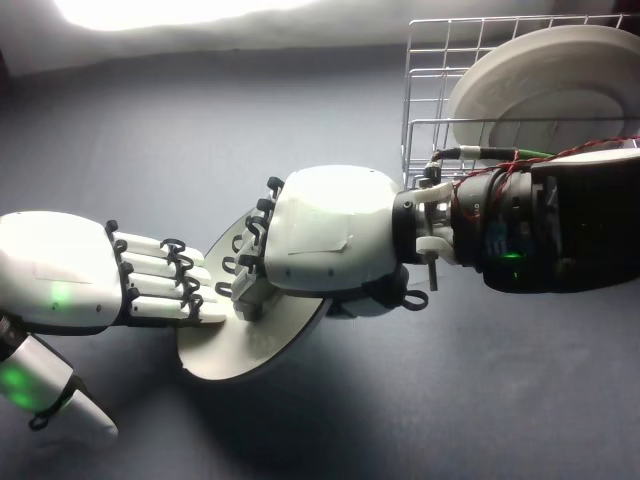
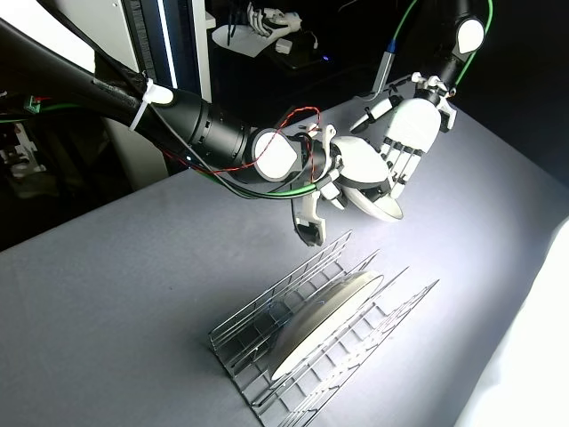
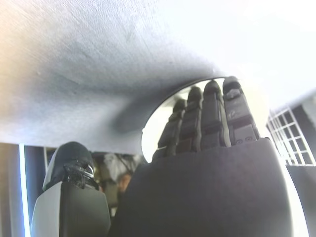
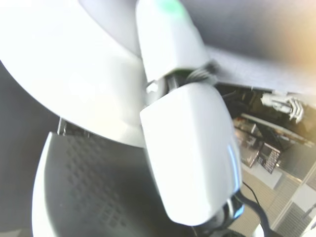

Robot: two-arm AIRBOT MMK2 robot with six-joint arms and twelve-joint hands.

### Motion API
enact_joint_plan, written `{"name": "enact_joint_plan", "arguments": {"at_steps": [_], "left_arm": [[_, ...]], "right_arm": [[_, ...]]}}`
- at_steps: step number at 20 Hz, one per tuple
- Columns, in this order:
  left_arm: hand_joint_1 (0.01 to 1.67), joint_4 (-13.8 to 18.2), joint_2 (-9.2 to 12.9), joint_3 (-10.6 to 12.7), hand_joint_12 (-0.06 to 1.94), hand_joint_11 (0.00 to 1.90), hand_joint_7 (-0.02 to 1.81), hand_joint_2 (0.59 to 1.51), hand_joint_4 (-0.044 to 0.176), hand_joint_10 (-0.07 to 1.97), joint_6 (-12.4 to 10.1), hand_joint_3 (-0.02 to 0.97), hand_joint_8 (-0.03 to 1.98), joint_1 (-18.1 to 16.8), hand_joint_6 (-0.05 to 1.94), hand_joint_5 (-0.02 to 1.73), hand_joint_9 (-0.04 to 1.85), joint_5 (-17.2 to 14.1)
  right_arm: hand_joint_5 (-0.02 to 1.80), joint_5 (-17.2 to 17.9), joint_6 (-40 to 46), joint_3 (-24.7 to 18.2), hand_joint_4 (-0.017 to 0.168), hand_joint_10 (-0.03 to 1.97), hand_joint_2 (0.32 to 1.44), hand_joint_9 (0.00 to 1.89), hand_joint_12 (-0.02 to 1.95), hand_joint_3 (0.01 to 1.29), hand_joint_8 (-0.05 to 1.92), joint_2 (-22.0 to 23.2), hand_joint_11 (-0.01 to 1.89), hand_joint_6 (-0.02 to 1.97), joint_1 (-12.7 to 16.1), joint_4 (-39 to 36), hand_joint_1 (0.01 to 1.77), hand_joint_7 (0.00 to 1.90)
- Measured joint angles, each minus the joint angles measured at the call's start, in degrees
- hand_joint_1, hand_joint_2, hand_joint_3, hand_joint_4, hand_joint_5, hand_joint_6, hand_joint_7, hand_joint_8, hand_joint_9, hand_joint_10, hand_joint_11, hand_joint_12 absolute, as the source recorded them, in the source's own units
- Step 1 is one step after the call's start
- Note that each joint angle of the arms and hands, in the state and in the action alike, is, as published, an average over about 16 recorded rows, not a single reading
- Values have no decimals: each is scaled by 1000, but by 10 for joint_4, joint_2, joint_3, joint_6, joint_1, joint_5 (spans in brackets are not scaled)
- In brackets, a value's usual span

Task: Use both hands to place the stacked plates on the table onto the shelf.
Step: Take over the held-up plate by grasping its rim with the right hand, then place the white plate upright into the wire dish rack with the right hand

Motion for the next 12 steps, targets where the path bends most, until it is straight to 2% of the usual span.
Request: {"name": "enact_joint_plan", "arguments": {"at_steps": [5, 12], "left_arm": [[16, 14, 23, -15, -1, 13, 16, 1062, -4, -3, -3, 11, -1, -39, -14, -6, 13, -5], [15, 28, 74, -35, 13, 18, 19, 1061, 2, 5, -4, 11, -2, -103, 8, 9, 17, -20]], "right_arm": [[836, 19, 0, -17, -6, 927, 960, 809, 1495, 13, 547, 28, 835, 421, 2, 9, 1434, 853], [878, 34, 0, -56, -5, 1021, 957, 905, 1414, 13, 614, 83, 918, 600, 11, 44, 1381, 940]]}}
